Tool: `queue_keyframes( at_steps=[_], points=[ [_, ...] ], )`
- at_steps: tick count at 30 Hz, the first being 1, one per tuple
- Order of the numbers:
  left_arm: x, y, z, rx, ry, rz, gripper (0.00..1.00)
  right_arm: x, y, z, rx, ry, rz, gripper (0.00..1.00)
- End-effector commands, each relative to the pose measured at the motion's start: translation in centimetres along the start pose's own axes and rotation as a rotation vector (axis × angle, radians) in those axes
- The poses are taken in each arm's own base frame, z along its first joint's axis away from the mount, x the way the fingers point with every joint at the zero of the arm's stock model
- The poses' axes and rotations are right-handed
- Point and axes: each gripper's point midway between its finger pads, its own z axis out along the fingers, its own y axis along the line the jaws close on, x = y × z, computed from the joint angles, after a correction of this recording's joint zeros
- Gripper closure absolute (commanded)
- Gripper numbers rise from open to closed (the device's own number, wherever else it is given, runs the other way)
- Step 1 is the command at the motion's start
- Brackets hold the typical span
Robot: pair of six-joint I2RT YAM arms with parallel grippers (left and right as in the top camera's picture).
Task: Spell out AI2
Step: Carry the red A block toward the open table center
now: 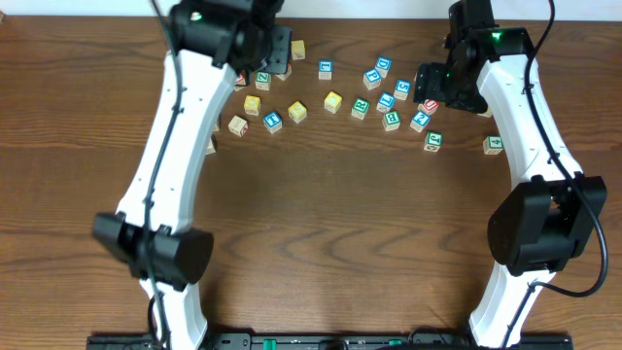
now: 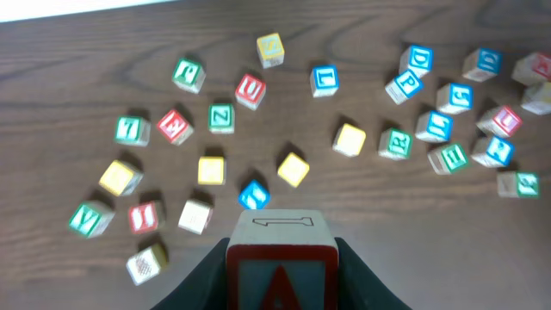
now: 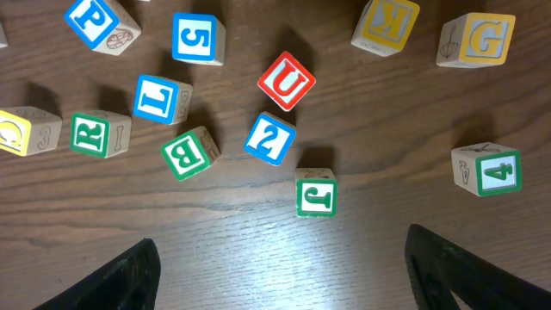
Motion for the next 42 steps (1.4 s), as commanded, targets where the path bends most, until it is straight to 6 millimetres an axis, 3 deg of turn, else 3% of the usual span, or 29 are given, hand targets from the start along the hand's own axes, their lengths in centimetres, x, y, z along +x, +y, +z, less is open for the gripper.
queue_keyframes(
  at_steps=[1, 6, 10, 21, 30, 37, 42],
  points=[
    [0.6, 0.3, -3.0, -0.01, -0.015, -0.014, 0.7, -0.5, -0.2, -0.1, 0.012, -0.013, -0.01, 0.14],
    [2.7, 0.7, -6.1, -0.017, 0.021, -0.032, 0.7, -0.5, -0.2, -0.1, 0.012, -0.013, -0.01, 0.14],
    [4.4, 0.9, -7.1, -0.026, 0.073, -0.061, 0.7, -0.4, -0.2, -0.1, 0.012, -0.012, -0.01, 0.14],
    [8.6, 1.5, -6.4, -0.071, 0.252, -0.164, 0.7, -0.5, -0.2, -0.1, 0.012, -0.014, -0.01, 0.12],
    [14.0, 1.2, -0.4, -0.111, 0.45, -0.152, 0.7, -0.5, -0.2, -0.1, 0.012, -0.014, -0.01, 0.12],
    [17.4, -1.3, 7.1, -0.08, 0.443, -0.083, 0.7, -0.6, -0.2, -0.1, 0.011, -0.018, -0.01, 0.12],
    [20.0, -1.6, 11.4, -0.069, 0.415, -0.087, 0.7, -0.6, -0.2, -0.1, 0.011, -0.018, -0.01, 0.12]
  ],
)
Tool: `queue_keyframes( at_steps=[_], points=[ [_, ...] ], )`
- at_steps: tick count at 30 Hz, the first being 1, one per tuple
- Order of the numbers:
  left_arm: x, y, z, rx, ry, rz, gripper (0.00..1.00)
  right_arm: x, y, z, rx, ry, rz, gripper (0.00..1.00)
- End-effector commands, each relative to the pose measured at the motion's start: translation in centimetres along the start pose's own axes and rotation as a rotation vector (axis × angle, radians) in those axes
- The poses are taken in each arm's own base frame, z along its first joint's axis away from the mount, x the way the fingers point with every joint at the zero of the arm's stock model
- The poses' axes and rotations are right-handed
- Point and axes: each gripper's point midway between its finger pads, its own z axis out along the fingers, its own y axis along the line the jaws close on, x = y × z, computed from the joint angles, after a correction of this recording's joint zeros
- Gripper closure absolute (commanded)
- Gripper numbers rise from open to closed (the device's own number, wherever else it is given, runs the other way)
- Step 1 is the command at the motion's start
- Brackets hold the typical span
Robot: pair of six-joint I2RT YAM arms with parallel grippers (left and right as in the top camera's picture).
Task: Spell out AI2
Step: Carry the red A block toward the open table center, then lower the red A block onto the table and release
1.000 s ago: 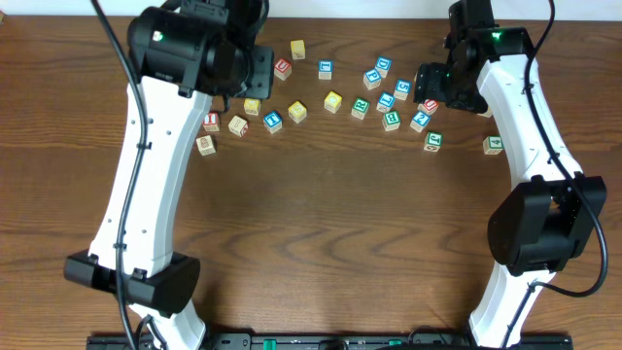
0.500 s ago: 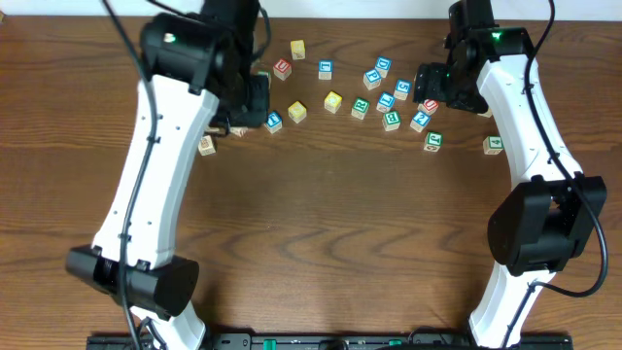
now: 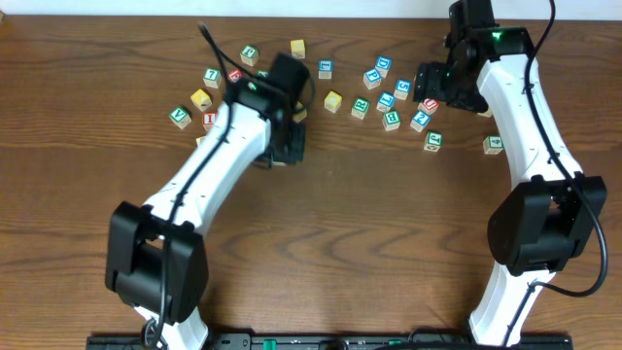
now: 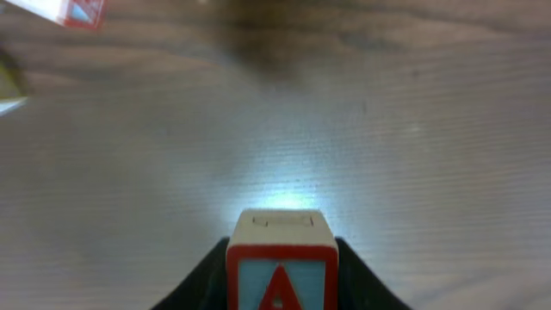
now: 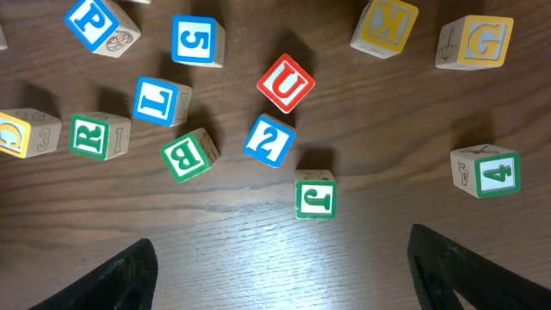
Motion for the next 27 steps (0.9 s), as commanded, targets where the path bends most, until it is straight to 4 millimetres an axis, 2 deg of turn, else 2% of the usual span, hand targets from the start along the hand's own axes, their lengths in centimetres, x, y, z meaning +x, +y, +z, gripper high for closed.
queue_keyframes(
  at_steps=[1, 6, 12, 22, 27],
  points=[
    [1.0, 0.5, 3.0, -0.008, -0.007, -0.019, 0.7, -0.5, -0.2, -0.1, 0.009, -0.013, -0.01, 0.12],
    [0.6, 0.4, 5.4, 0.006, -0.046, -0.022, 0.7, -0.5, -0.2, -0.1, 0.009, -0.013, -0.01, 0.12],
    [0.0, -1.0, 8.5, 0.014, -0.05, -0.003, 0.7, -0.5, -0.2, -0.1, 0.009, -0.013, -0.009, 0.12],
    [0.2, -1.2, 9.4, 0.01, -0.039, 0.005, 0.7, -0.3, -0.2, -0.1, 0.011, -0.005, -0.01, 0.12],
    [0.5, -1.2, 10.8, 0.002, -0.015, 0.013, 0.7, -0.3, -0.2, -0.1, 0.011, -0.005, -0.01, 0.12]
  ],
)
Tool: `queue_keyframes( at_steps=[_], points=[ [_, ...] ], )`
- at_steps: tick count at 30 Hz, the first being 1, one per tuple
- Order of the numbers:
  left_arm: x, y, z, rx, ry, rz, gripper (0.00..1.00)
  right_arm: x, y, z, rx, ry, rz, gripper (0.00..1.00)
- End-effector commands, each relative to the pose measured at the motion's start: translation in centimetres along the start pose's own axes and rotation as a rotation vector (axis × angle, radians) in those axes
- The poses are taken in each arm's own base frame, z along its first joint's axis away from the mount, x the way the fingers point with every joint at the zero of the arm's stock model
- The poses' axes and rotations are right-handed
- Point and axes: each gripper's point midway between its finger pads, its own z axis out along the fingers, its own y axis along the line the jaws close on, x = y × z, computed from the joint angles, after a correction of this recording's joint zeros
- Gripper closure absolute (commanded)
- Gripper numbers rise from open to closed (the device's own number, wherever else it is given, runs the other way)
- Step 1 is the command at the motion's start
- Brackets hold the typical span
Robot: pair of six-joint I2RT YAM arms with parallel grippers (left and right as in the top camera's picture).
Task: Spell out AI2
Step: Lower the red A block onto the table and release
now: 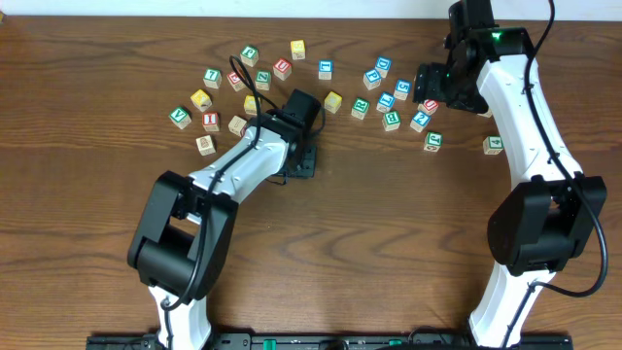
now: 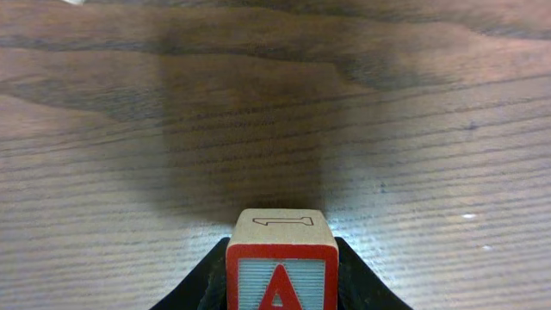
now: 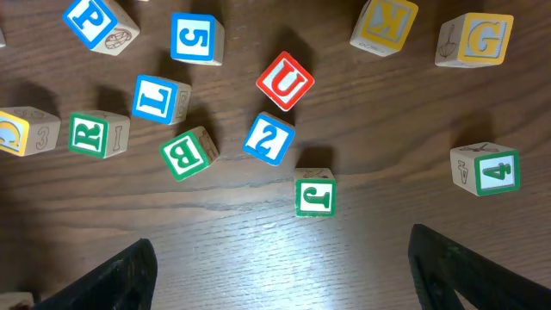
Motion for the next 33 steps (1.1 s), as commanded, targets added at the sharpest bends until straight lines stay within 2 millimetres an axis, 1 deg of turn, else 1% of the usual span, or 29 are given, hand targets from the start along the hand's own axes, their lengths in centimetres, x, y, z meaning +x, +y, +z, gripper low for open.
queue_keyframes(
  at_steps=[1, 5, 6, 10, 12, 16, 19, 20, 23, 25, 28, 33],
  points=[
    [0.7, 0.4, 1.5, -0.022, 0.035, 0.002, 0.7, -0.4, -0.2, -0.1, 0.011, -0.01, -0.01, 0.11],
    [0.6, 0.3, 1.5, -0.017, 0.029, 0.005, 0.69, -0.4, -0.2, -0.1, 0.01, -0.011, -0.009, 0.11],
    [0.5, 0.3, 1.5, -0.016, 0.028, 0.005, 0.67, -0.4, -0.2, -0.1, 0.01, -0.011, -0.01, 0.11],
    [0.5, 0.3, 1.5, -0.016, 0.028, 0.005, 0.56, -0.4, -0.2, -0.1, 0.01, -0.01, -0.01, 0.11],
    [0.5, 0.3, 1.5, -0.016, 0.027, 0.005, 0.53, -0.4, -0.2, -0.1, 0.01, -0.01, -0.01, 0.11],
    [0.2, 0.2, 1.0, -0.014, 0.021, 0.005, 0.51, -0.4, -0.2, -0.1, 0.01, -0.011, -0.01, 0.1],
    [-0.5, 0.2, 0.1, -0.008, 0.001, -0.001, 0.5, -0.5, -0.2, -0.1, 0.009, -0.015, -0.01, 0.08],
    [-0.9, 0.3, -0.3, -0.005, -0.01, -0.006, 0.47, -0.6, -0.1, -0.1, 0.007, -0.019, -0.01, 0.08],
    [-2.4, 0.9, -2.4, 0.001, -0.047, -0.024, 0.46, -0.8, -0.1, -0.2, 0.005, -0.024, -0.009, 0.07],
    [-3.4, 1.7, -4.2, 0.004, -0.075, -0.038, 0.43, -0.7, 0.1, -0.2, -0.005, -0.02, -0.01, 0.06],
    [-4.5, 3.0, -6.8, 0.006, -0.117, -0.074, 0.42, -0.5, 0.3, -0.3, -0.018, -0.012, -0.014, 0.05],
    [-5.5, 4.8, -11.0, 0.012, -0.198, -0.089, 0.42, -0.2, 0.5, -0.5, -0.03, -0.001, -0.014, 0.06]
  ],
)
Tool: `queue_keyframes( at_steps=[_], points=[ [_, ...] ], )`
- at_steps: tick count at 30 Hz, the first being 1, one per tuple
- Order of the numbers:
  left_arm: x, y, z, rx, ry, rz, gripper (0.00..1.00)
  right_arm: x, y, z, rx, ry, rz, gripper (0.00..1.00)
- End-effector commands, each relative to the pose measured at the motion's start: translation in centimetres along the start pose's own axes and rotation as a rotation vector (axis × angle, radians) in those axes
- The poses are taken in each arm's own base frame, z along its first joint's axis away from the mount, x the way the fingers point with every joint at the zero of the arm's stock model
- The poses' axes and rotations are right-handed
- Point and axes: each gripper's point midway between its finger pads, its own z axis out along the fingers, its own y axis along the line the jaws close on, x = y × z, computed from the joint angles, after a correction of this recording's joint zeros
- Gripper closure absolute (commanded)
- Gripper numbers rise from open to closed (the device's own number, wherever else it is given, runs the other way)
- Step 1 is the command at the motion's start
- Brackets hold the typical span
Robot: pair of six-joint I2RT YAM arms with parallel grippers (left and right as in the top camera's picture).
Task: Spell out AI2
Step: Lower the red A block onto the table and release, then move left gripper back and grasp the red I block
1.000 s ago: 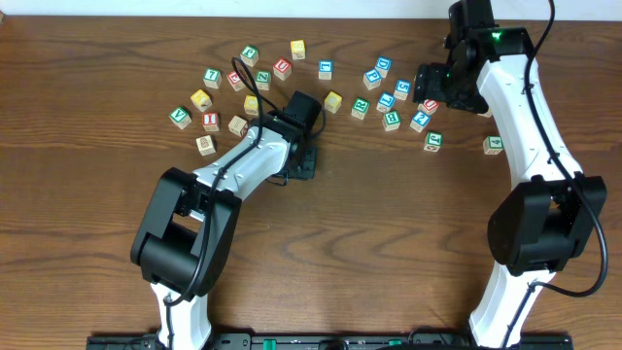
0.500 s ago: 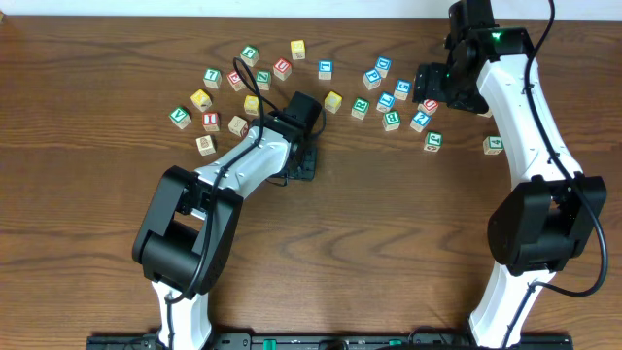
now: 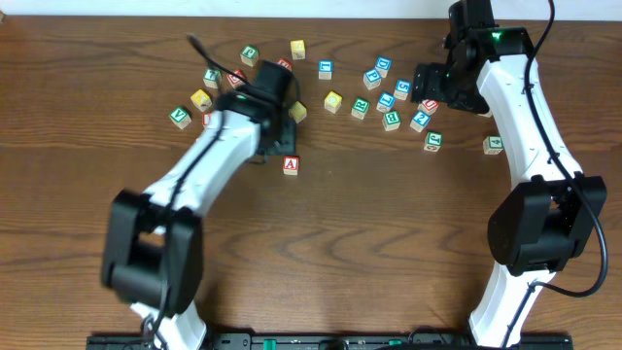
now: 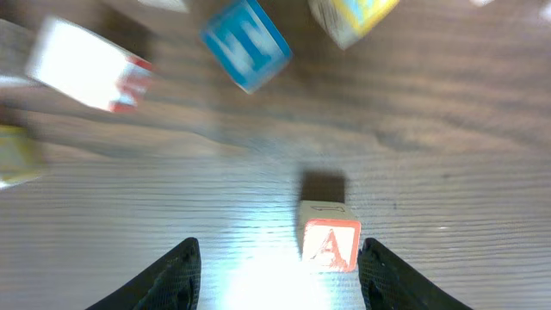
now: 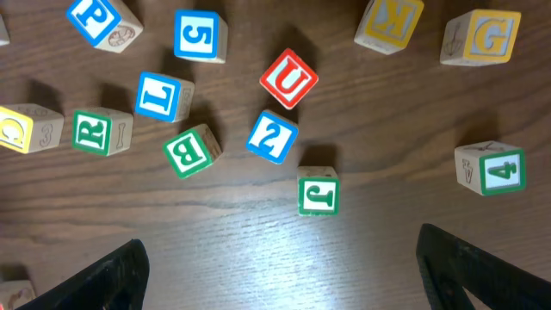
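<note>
The red-framed A block (image 3: 291, 164) (image 4: 331, 244) stands alone on the table, letter up, below the scattered blocks. My left gripper (image 3: 275, 146) (image 4: 280, 288) is open and raised over it, and the block sits free near the right finger (image 4: 387, 275). A blue 2 block (image 3: 420, 120) (image 5: 274, 138) lies among the right-hand blocks, under my right gripper (image 3: 431, 92) (image 5: 288, 280), which hangs open and empty high above them. No I block can be made out for certain; the left wrist view is blurred.
Lettered blocks lie scattered along the back of the wooden table (image 3: 340, 243). Near the 2 are a red U (image 5: 289, 79), green B (image 5: 191, 151), green J (image 5: 318, 191), blue L (image 5: 162, 96) and green 4 (image 5: 491, 170). A blue block (image 4: 246, 45) lies behind the A.
My left gripper was shut on the A block low at the table. Now it is open and higher, and the A block rests free on the wood. The right arm has barely moved.
My left gripper held the A block high over the left scatter of blocks. Then it held it close above bare wood in front of them, then right at the table. Now the block stands released there. The right gripper stayed open above the 2 throughout.
</note>
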Motion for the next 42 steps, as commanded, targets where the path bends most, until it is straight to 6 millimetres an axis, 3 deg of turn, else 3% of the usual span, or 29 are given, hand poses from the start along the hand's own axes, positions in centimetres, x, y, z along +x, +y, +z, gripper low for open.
queue_keyframes(
  at_steps=[1, 12, 17, 23, 28, 37, 42],
  points=[
    [-2.0, 0.6, -4.0, 0.015, -0.097, 0.014, 0.42, -0.4, 0.3, -0.6, -0.02, -0.008, -0.013, 0.06],
    [-3.0, 3.7, -10.4, 0.017, -0.219, -0.051, 0.42, -1.0, 1.6, -4.2, -0.059, -0.028, -0.03, 0.08],
    [-2.7, 7.0, -10.8, -0.024, -0.201, -0.112, 0.42, -0.4, 3.6, -4.5, -0.093, -0.024, -0.066, 0.08],
    [-3.2, 9.4, -10.6, -0.057, -0.205, -0.094, 0.42, 0.0, 6.0, -4.6, -0.119, -0.034, -0.112, 0.08],
    [-3.8, 10.4, -9.4, -0.07, -0.199, -0.099, 0.43, 0.3, 7.6, -4.7, -0.135, -0.047, -0.144, 0.08],
    [-5.9, 11.1, -3.9, -0.083, -0.188, -0.093, 0.43, 0.5, 7.6, -4.7, -0.13, -0.043, -0.147, 0.08],
    [-7.4, 12.6, -1.0, -0.103, -0.208, -0.118, 0.43, 0.6, 7.5, -4.6, -0.124, -0.037, -0.156, 0.08]
  ],
)
